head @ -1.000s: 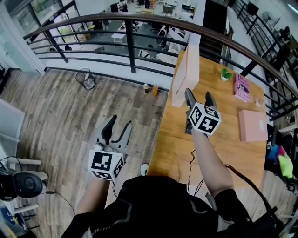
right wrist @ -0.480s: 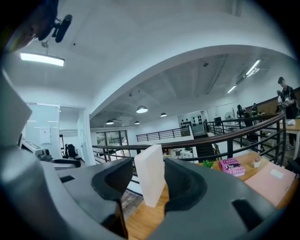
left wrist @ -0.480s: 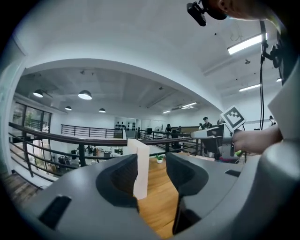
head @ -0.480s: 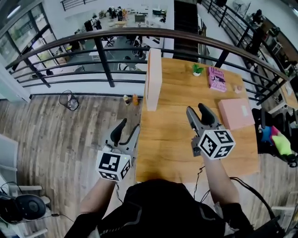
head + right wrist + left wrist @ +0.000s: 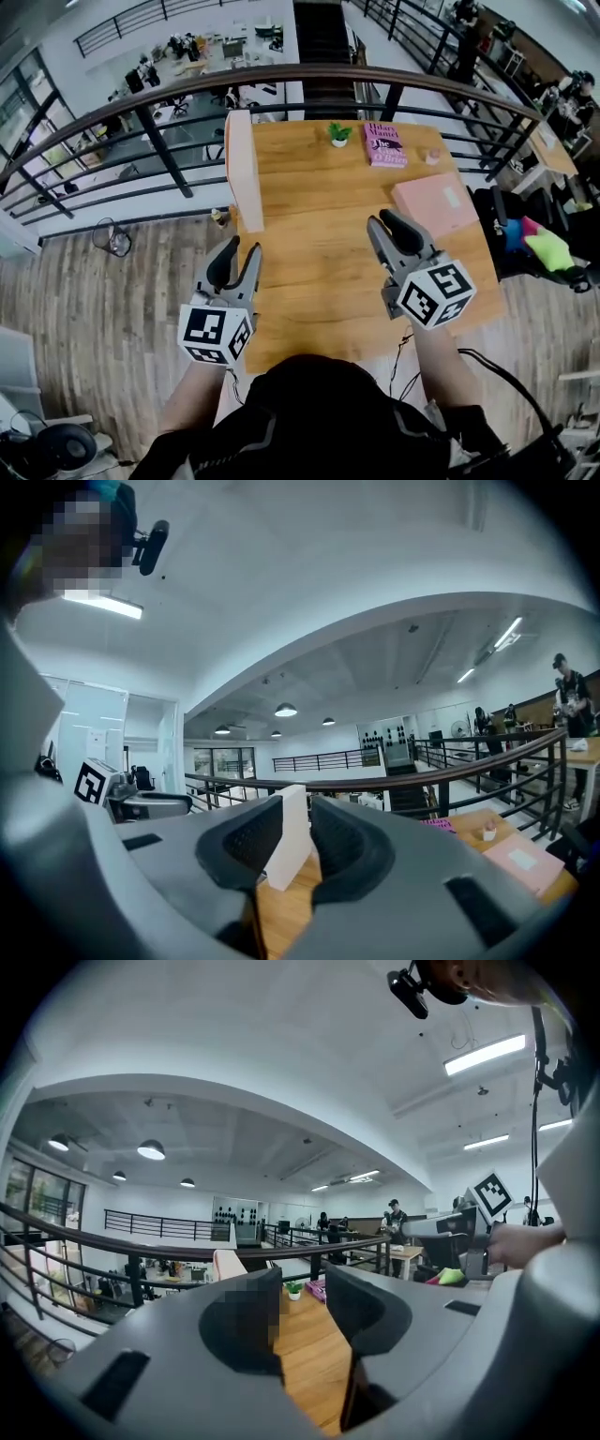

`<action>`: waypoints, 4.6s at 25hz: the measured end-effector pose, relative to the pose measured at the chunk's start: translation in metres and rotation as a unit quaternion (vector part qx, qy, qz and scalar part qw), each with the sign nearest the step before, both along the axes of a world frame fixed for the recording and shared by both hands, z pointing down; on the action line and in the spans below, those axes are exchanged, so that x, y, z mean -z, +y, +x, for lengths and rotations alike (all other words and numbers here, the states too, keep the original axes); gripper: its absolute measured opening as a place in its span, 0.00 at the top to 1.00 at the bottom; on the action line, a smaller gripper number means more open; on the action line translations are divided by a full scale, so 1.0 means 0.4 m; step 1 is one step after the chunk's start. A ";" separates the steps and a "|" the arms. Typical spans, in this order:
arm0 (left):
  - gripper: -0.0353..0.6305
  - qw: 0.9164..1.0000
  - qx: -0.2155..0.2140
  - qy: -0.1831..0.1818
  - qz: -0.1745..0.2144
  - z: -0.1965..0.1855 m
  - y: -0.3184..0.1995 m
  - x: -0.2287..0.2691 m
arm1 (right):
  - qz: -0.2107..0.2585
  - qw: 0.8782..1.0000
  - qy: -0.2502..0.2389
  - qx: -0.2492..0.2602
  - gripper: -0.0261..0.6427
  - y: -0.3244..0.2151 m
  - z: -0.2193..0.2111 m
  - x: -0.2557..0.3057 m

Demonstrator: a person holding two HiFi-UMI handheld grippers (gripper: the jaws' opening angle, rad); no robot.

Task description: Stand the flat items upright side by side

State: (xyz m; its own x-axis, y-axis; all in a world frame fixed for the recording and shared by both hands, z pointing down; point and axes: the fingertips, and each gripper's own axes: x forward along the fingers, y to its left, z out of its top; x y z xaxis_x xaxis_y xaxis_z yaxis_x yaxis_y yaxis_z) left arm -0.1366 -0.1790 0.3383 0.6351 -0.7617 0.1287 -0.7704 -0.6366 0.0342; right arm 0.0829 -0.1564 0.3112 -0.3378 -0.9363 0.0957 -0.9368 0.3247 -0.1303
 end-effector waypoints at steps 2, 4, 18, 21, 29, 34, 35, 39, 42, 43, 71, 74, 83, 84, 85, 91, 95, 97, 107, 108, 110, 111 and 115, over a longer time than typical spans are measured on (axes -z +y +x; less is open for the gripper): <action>0.73 1.000 -0.005 0.003 0.006 0.023 -0.005 0.016 | 0.003 1.000 0.005 -0.006 0.82 0.012 0.031 0.003; 0.75 1.000 -0.007 0.006 0.011 0.041 -0.010 0.028 | 0.004 1.000 0.007 -0.010 0.85 0.020 0.057 0.005; 0.77 0.996 -0.082 0.004 0.016 0.209 -0.018 0.022 | -0.002 0.996 0.027 -0.083 0.76 0.100 0.246 -0.002; 0.76 0.991 -0.132 0.008 0.006 0.291 -0.016 0.009 | -0.017 0.993 0.032 -0.117 0.72 0.124 0.325 -0.018; 0.65 0.984 -0.173 -0.019 -0.029 0.549 0.024 -0.063 | -0.032 0.988 0.022 -0.152 0.63 0.181 0.658 -0.088; 0.62 0.986 -0.151 -0.035 -0.064 0.659 0.053 -0.128 | -0.048 0.994 0.040 -0.094 0.53 0.189 0.798 -0.155; 0.61 0.986 -0.146 -0.037 -0.066 0.692 0.060 -0.140 | -0.055 0.994 0.048 -0.082 0.52 0.191 0.833 -0.175; 0.61 0.989 -0.122 -0.038 -0.081 0.813 0.069 -0.189 | -0.066 0.994 0.085 -0.031 0.43 0.159 0.961 -0.253; 0.58 0.988 -0.116 -0.063 -0.086 0.897 0.057 -0.237 | -0.077 0.993 0.088 -0.008 0.39 0.126 1.039 -0.310; 0.57 0.986 -0.118 -0.069 -0.091 0.925 0.054 -0.254 | -0.082 0.993 0.086 -0.004 0.38 0.116 1.065 -0.328; 0.47 0.923 -0.157 -0.270 -0.223 1.248 -0.014 -0.846 | -0.291 0.936 0.162 0.112 0.26 -0.063 1.387 -0.966; 0.47 0.920 -0.163 -0.269 -0.236 1.267 -0.012 -0.860 | -0.302 0.928 0.180 0.124 0.26 -0.068 1.386 -1.002; 0.48 0.916 -0.168 -0.279 -0.235 1.300 -0.030 -0.878 | -0.301 0.924 0.189 0.145 0.31 -0.109 1.380 -1.033; 0.48 0.915 -0.170 -0.280 -0.235 1.302 -0.032 -0.878 | -0.300 0.924 0.188 0.144 0.31 -0.109 1.381 -1.032; 0.48 0.914 -0.172 -0.283 -0.235 1.303 -0.033 -0.878 | -0.299 0.925 0.188 0.142 0.32 -0.110 1.382 -1.029; 0.49 0.907 -0.166 -0.304 -0.239 1.284 -0.031 -0.883 | -0.290 0.925 0.206 0.135 0.34 -0.099 1.367 -0.982; 0.49 0.906 -0.159 -0.295 -0.258 1.264 -0.020 -0.884 | -0.259 0.927 0.238 0.129 0.36 -0.090 1.344 -0.896; 0.49 0.900 -0.160 -0.296 -0.277 1.252 -0.003 -0.889 | -0.244 0.926 0.257 0.129 0.36 -0.078 1.325 -0.847; 0.49 0.880 -0.172 -0.320 -0.306 1.185 0.057 -0.917 | -0.199 0.910 0.335 0.144 0.45 -0.006 1.195 -0.638; 0.49 0.880 -0.174 -0.320 -0.305 1.182 0.061 -0.921 | -0.193 0.908 0.343 0.145 0.45 0.000 1.182 -0.622; 0.49 0.880 -0.177 -0.322 -0.301 1.172 0.061 -0.929 | -0.178 0.905 0.357 0.146 0.47 0.007 1.151 -0.587; 0.49 0.879 -0.179 -0.325 -0.300 1.166 0.062 -0.933 | -0.170 0.904 0.364 0.147 0.47 0.011 1.132 -0.569; 0.49 0.871 -0.190 -0.338 -0.300 1.150 0.073 -0.946 | -0.148 0.888 0.405 0.157 0.49 0.024 1.057 -0.502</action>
